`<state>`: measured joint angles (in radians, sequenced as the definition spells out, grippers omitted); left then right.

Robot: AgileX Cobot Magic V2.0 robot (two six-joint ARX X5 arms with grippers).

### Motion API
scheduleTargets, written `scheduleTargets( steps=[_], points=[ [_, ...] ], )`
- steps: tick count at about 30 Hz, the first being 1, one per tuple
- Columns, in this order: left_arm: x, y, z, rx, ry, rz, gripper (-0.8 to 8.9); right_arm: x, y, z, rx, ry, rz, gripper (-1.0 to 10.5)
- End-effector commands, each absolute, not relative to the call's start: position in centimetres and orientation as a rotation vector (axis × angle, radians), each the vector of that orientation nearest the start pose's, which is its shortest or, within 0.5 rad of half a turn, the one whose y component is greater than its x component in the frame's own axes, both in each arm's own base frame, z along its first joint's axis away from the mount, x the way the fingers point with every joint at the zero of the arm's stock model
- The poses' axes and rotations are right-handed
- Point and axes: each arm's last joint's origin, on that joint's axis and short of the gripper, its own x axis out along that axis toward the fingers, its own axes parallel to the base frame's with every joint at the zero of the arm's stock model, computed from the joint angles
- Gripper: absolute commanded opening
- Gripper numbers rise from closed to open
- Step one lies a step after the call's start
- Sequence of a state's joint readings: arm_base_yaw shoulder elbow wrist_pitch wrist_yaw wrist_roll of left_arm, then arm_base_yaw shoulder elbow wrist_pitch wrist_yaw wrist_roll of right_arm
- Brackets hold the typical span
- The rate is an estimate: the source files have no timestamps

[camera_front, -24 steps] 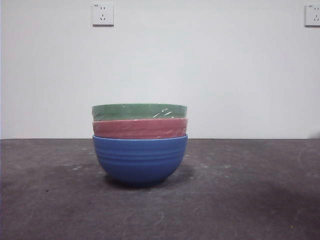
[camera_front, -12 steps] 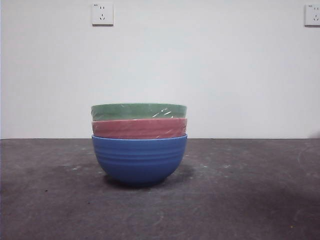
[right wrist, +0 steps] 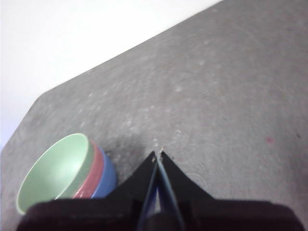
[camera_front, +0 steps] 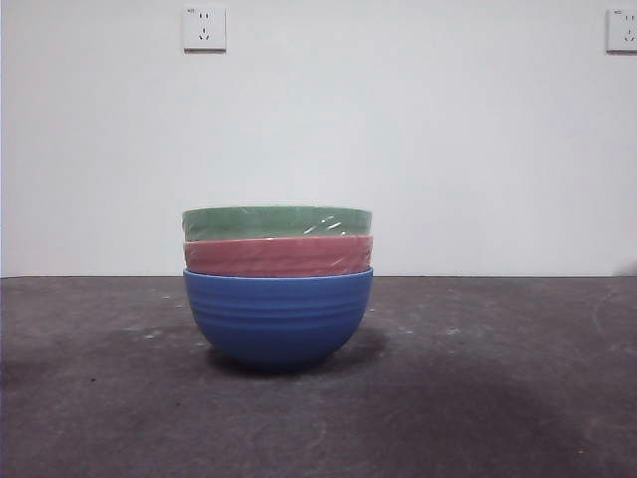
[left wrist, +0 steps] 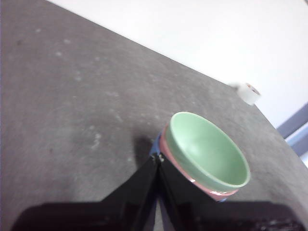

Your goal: Pick up the green bowl on the top,put the green bowl on the left,pick up the red bowl in the middle,put the red bowl on the right

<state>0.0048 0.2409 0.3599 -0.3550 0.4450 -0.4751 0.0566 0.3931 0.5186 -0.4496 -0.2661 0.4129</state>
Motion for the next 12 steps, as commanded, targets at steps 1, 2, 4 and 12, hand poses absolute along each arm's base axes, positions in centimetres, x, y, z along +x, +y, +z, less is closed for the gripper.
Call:
scheduleTargets(
  steps=[1,2,4,12],
  points=[
    [9.8,-1.3,25.2,-0.452,0.331,-0.416,-0.08,10.9,1.5,28.2,0.326,0.397,0.305,-0.1],
    [10.1,-1.3,25.8,-0.443,0.335,-0.423,-0.08,11.2,1.5,28.7,0.304,0.41,0.321,-0.1],
    [10.8,-1.4,27.3,-0.421,0.355,-0.455,-0.08,11.9,1.6,29.8,0.263,0.447,0.35,-0.1],
    [13.5,-1.8,31.6,-0.243,0.491,-0.666,-0.08,14.6,2.0,32.5,0.098,0.519,0.481,0.0]
  ],
)
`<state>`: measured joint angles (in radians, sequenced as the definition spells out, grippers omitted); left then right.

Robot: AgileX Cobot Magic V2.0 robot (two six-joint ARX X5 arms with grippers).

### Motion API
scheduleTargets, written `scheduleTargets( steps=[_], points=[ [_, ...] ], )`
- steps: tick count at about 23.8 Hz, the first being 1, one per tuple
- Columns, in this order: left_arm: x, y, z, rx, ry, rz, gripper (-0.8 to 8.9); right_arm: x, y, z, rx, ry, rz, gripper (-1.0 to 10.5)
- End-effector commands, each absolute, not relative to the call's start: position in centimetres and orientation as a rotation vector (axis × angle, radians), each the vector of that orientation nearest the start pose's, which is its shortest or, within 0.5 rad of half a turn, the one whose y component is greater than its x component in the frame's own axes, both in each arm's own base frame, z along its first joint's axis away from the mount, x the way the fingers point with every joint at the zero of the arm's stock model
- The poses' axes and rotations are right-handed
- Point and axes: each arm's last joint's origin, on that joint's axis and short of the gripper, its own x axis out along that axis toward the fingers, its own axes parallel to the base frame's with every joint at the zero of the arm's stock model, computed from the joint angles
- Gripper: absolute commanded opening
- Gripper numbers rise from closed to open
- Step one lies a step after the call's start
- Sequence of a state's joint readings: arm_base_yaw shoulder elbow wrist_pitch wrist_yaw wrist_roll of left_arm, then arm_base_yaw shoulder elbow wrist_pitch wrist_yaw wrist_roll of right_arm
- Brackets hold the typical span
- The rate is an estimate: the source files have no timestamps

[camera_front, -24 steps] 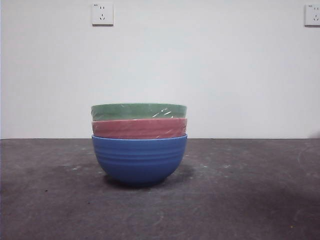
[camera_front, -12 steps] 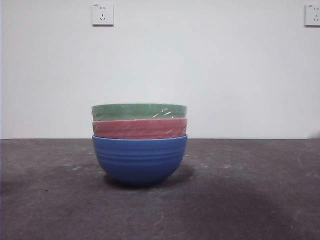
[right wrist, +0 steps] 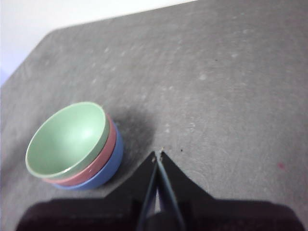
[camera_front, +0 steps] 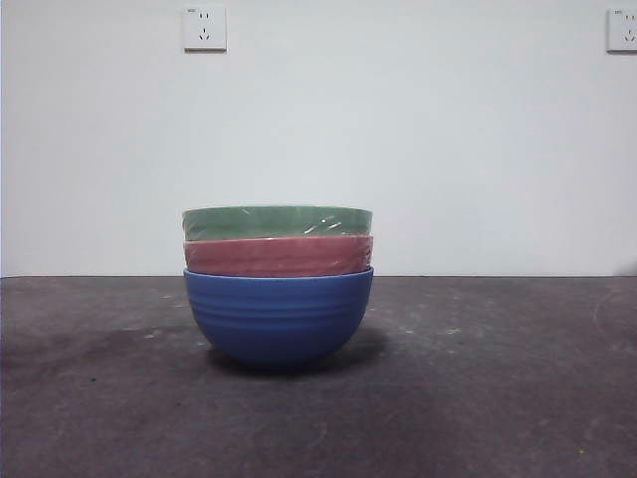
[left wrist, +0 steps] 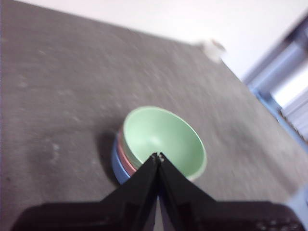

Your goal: Pick up the green bowl on the top,put the green bowl on the left,pick up the red bowl in the middle,put the red bowl on the right

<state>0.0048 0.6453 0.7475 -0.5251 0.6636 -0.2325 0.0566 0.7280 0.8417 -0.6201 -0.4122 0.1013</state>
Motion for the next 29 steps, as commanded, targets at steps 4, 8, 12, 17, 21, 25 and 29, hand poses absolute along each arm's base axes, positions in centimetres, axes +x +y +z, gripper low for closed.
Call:
scheduleTargets(
  steps=[4,8,12,17,21,25,29],
  points=[
    [14.5,-2.1,32.8,-0.172,0.553,-0.715,-0.06,15.4,2.3,32.8,0.047,0.535,0.573,0.0],
    [15.2,-2.6,33.2,-0.15,0.567,-0.75,0.09,15.5,2.4,32.7,0.036,0.537,0.592,0.9],
    [16.2,-3.6,33.1,-0.13,0.601,-0.771,3.62,15.5,2.4,32.7,0.045,0.54,0.589,2.3],
    [18.5,-6.9,33.7,-0.004,0.63,-0.928,3.44,15.5,2.6,32.7,0.056,0.545,0.597,2.2],
    [20.2,-11.7,33.7,0.252,0.669,-1.022,3.44,15.5,2.6,32.7,0.056,0.546,0.6,2.2],
    [21.6,-16.6,31.8,0.474,0.793,-1.068,3.43,15.5,2.6,32.7,0.056,0.546,0.599,2.2],
    [22.8,-19.4,29.2,0.601,0.857,-1.09,3.42,15.5,2.6,32.7,0.056,0.546,0.599,2.2]
  ],
)
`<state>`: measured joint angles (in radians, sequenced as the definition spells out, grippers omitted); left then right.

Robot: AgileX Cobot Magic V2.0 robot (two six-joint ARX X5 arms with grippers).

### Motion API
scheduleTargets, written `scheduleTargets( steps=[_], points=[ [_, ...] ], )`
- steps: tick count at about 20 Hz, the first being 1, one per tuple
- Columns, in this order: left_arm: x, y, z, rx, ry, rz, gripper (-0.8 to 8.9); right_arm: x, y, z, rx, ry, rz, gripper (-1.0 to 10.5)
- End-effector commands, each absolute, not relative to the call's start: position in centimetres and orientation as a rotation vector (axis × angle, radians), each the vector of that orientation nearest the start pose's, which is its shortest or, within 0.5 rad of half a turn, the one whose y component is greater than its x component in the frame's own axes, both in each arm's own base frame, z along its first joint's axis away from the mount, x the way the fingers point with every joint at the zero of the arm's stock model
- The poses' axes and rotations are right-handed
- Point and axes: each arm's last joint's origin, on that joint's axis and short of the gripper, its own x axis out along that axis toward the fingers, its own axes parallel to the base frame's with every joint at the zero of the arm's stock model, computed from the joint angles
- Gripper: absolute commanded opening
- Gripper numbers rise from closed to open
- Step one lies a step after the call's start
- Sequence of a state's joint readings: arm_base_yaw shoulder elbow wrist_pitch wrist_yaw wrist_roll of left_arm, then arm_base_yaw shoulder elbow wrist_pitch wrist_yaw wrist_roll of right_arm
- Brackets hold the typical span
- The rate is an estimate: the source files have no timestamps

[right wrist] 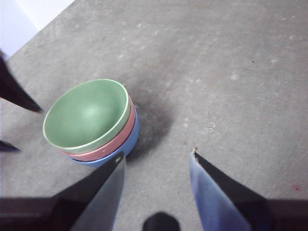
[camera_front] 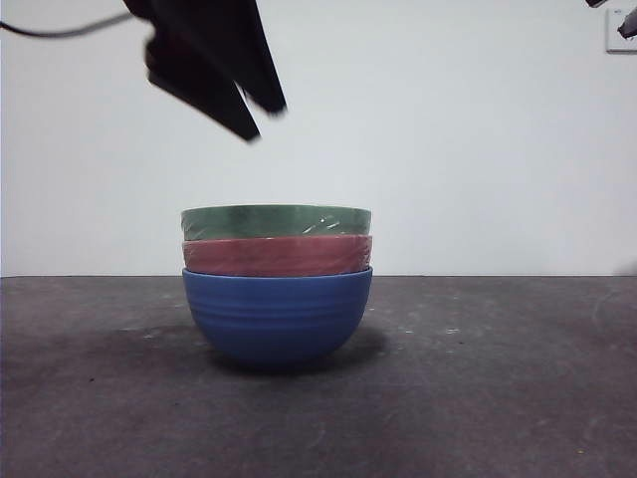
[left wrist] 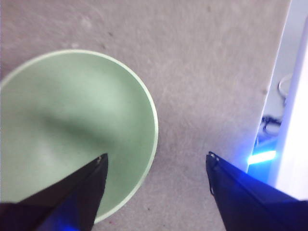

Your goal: Pick up the green bowl on the top,put the green bowl on the left,pick up the red bowl in the middle,put the red bowl on the right

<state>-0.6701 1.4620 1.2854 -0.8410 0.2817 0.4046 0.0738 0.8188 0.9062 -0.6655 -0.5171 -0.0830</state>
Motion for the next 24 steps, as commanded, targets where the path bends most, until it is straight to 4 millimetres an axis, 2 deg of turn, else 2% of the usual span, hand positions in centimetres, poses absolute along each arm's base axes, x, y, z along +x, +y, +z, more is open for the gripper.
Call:
scheduleTargets(
  steps=[1,4,9,11,15,18,24],
  points=[
    [23.0,-19.8,28.5,0.616,0.874,-1.099,3.42,15.5,2.6,32.7,0.056,0.546,0.6,2.2],
    [23.5,-20.3,27.1,0.662,0.919,-1.13,3.42,15.5,2.6,32.7,0.056,0.547,0.599,2.2],
    [23.5,-20.3,26.9,0.68,0.928,-1.143,3.37,15.4,2.6,32.6,0.058,0.559,0.599,2.2],
    [23.5,-20.2,26.9,0.686,0.926,-1.147,2.52,15.4,2.6,32.6,0.06,0.565,0.599,2.2],
    [23.6,-20.3,26.9,0.698,0.91,-1.157,2.36,15.3,2.6,32.5,0.062,0.572,0.599,2.2],
    [23.6,-20.3,26.9,0.702,0.902,-1.159,1.49,15.3,2.6,32.5,0.063,0.572,0.602,2.2],
    [23.7,-20.4,26.4,0.715,0.916,-1.169,1.49,15.3,2.6,32.5,0.063,0.572,0.604,2.2]
  ],
)
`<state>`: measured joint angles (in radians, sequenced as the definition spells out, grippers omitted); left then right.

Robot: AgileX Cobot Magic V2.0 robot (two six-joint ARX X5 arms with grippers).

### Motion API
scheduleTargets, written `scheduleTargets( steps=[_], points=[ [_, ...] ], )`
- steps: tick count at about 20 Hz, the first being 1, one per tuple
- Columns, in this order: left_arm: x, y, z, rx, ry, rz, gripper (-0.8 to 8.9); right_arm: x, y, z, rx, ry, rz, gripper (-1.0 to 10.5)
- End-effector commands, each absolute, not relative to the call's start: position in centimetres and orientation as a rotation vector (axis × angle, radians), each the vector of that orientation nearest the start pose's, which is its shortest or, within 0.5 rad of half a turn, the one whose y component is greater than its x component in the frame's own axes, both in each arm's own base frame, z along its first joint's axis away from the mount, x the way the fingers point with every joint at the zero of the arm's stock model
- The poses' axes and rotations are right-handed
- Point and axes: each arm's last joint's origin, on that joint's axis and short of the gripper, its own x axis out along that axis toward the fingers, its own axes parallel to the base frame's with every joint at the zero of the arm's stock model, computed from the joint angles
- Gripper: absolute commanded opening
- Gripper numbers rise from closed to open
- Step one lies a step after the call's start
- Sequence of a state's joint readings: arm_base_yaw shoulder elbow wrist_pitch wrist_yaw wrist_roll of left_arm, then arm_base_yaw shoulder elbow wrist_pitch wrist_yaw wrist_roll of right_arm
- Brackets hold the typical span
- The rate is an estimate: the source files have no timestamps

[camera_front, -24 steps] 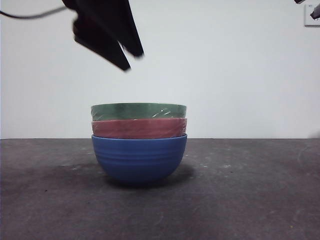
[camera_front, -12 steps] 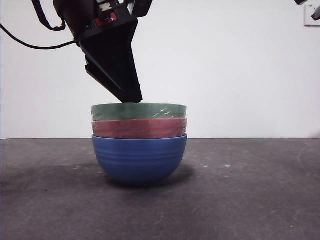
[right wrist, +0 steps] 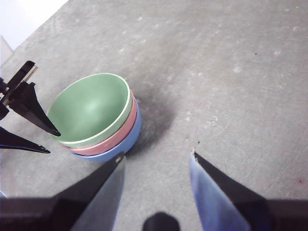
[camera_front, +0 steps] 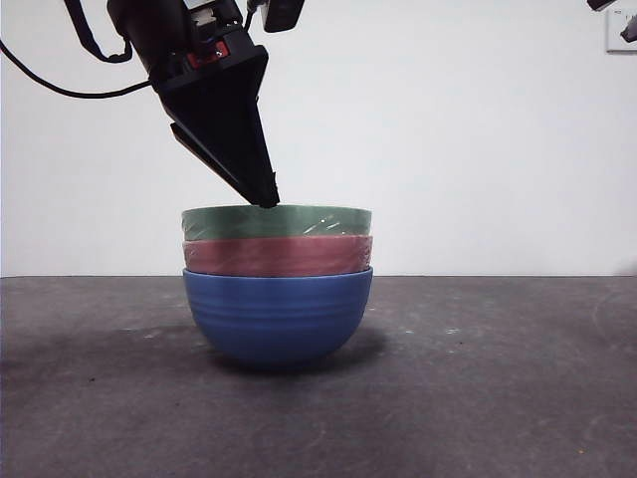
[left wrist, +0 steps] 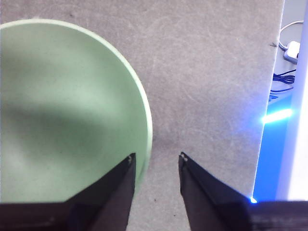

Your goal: Pick up the green bowl on the top,put the green bowl on the left,pick up the red bowl in the middle,put the red bowl on the right

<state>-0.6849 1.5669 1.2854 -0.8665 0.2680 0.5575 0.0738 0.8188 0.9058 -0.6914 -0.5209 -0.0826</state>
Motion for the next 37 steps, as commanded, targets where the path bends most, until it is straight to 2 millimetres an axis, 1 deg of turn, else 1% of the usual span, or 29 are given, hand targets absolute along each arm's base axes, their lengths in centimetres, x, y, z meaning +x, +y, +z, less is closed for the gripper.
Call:
scheduleTargets(
  steps=[1,4,10,11,14,17,19,21,23,25,27,29,31,32,33,34,36,37],
  points=[
    [23.9,-20.5,26.1,0.716,0.929,-1.17,1.49,15.3,2.6,32.5,0.064,0.572,0.604,2.2],
    [24.2,-20.8,25.4,0.721,0.948,-1.17,1.49,15.3,2.6,32.5,0.064,0.572,0.604,2.2],
    [24.4,-20.9,25.5,0.722,0.92,-1.161,1.47,15.3,2.6,32.5,0.063,0.572,0.604,2.2],
    [24.4,-20.9,25.5,0.722,0.92,-1.161,1.28,15.3,2.6,32.5,0.063,0.571,0.603,2.2],
    [24.4,-21.0,25.5,0.722,0.918,-1.162,-0.06,15.3,2.6,32.5,0.062,0.57,0.602,2.2],
    [24.5,-21.0,26.0,0.72,0.906,-1.16,-0.08,15.3,2.6,32.5,0.062,0.57,0.602,2.2],
    [24.6,-21.2,26.8,0.718,0.892,-1.16,-0.08,15.3,2.6,32.5,0.061,0.57,0.602,2.2],
    [24.8,-21.3,28.0,0.716,0.873,-1.157,-0.08,15.3,2.6,32.5,0.06,0.569,0.602,2.2],
    [24.9,-21.3,30.0,0.711,0.856,-1.153,-0.08,15.3,2.6,32.6,0.059,0.568,0.602,2.2],
    [24.7,-21.2,32.6,0.698,0.858,-1.124,-0.08,15.4,2.6,32.6,0.058,0.566,0.602,2.2],
    [24.2,-20.5,35.5,0.69,0.879,-0.988,-0.08,15.4,2.6,32.6,0.058,0.566,0.602,2.2],
    [22.6,-19.2,37.9,0.67,0.866,-0.843,-0.08,15.4,2.6,32.6,0.058,0.566,0.6,2.2],
    [20.7,-17.5,39.2,0.637,0.899,-0.756,-0.08,15.4,2.6,32.6,0.058,0.566,0.599,2.2],
    [19.9,-16.7,39.4,0.635,0.918,-0.698,-0.08,15.4,2.6,32.6,0.058,0.567,0.599,2.2],
    [19.1,-15.9,39.1,0.627,0.929,-0.635,-0.08,15.4,2.6,32.6,0.058,0.566,0.599,2.2],
    [18.5,-15.4,38.5,0.608,0.938,-0.615,-0.08,15.4,2.6,32.6,0.058,0.566,0.599,2.2],
    [17.3,-14.4,36.1,0.55,0.96,-0.588,-0.09,15.4,2.6,32.6,0.058,0.567,0.599,2.2],
    [16.8,-14.0,34.5,0.527,0.979,-0.572,-0.09,15.4,2.6,32.6,0.058,0.567,0.599,2.2]
  ],
)
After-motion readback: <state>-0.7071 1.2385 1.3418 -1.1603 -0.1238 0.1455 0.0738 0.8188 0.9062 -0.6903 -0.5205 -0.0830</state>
